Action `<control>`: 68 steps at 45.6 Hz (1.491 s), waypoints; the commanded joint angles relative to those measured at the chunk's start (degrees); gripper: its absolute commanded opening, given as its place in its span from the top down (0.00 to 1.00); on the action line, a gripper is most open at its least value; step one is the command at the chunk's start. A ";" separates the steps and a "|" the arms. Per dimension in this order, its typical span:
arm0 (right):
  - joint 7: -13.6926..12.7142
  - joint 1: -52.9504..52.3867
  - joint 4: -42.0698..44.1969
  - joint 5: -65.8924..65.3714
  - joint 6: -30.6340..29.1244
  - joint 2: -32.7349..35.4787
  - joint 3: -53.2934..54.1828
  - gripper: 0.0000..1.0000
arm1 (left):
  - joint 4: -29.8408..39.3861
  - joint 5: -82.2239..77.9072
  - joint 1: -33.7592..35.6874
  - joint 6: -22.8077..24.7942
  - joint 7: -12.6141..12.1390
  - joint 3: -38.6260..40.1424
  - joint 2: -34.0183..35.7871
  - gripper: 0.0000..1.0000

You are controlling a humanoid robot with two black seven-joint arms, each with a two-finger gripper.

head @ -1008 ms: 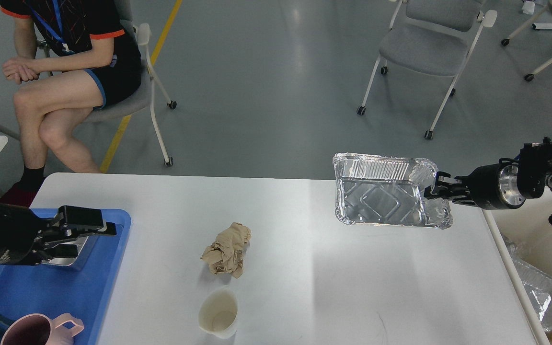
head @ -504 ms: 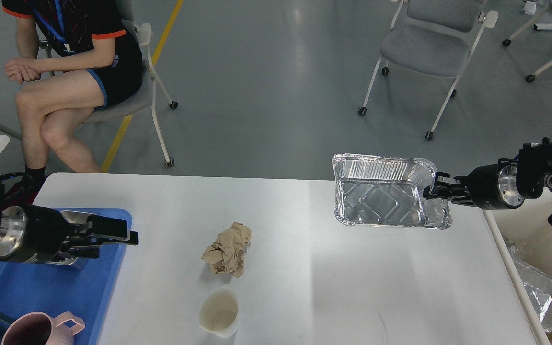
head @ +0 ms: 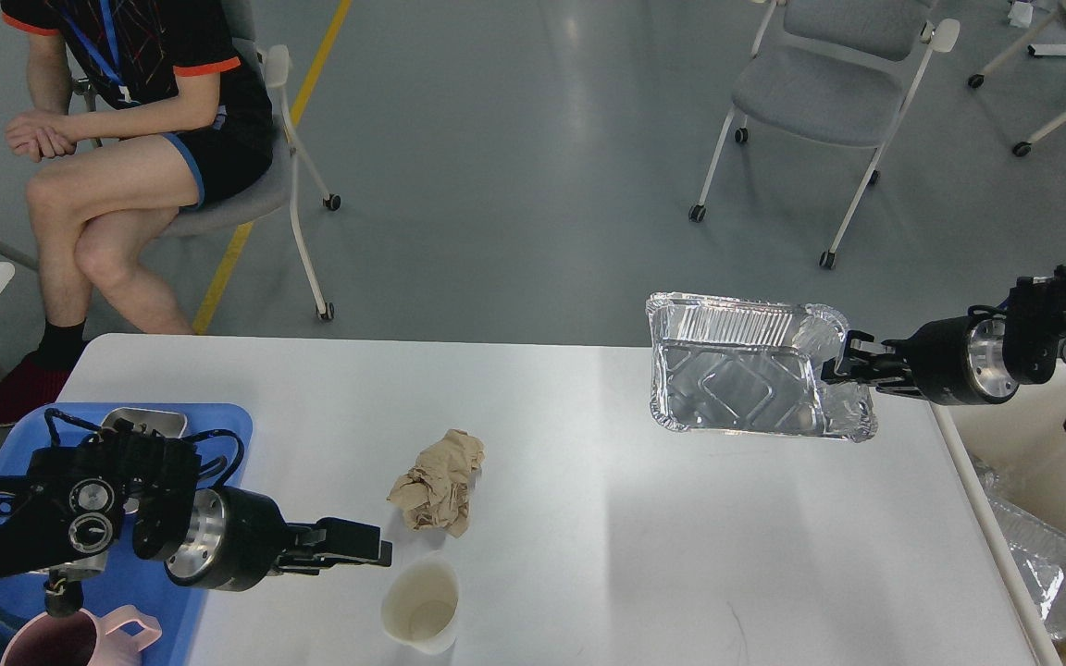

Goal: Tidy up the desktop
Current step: 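Reach the left gripper to the white paper cup and grasp it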

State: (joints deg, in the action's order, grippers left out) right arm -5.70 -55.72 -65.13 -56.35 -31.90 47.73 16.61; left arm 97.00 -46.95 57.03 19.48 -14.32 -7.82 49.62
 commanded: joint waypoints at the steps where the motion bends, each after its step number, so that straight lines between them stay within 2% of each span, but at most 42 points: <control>1: -0.01 0.18 0.00 -0.08 0.00 -0.01 0.00 1.00 | -0.40 -1.12 -1.56 -1.20 0.09 -0.01 -1.63 0.08; 8: -0.01 0.18 0.09 -0.08 0.00 -0.10 0.00 1.00 | -2.16 -1.30 -3.76 -2.17 0.09 -0.01 -3.04 0.11; 20: -0.01 0.79 0.09 -0.08 0.00 -0.10 0.00 1.00 | -4.71 -5.69 -5.96 -6.65 0.26 -0.01 -6.20 0.17; 26: -0.01 0.88 0.09 -0.08 0.00 -0.10 0.00 1.00 | -5.15 -5.78 -6.58 -7.35 0.17 0.26 -7.08 0.26; 45: -0.01 0.97 0.09 -0.08 0.17 -0.18 0.00 1.00 | -5.24 -8.33 -8.60 -7.97 -0.09 0.61 -7.70 0.42; 52: 0.07 0.97 0.09 -0.08 0.17 -0.10 0.00 1.00 | -5.24 -9.30 -9.83 -7.97 -0.09 0.87 -7.87 0.59; 58: 0.07 1.06 0.00 -0.08 0.17 -0.10 0.00 1.00 | -5.24 -9.39 -10.36 -7.35 -0.09 2.89 -7.79 0.99; 68: 0.07 1.14 0.00 -0.08 0.17 -0.01 0.00 1.00 | -5.06 -9.30 -10.09 -6.04 0.00 4.83 -7.17 1.00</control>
State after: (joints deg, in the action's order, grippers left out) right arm -5.63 -54.59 -65.13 -56.43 -31.73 47.68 16.61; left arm 91.81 -56.33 46.58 12.45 -14.41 -3.62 41.98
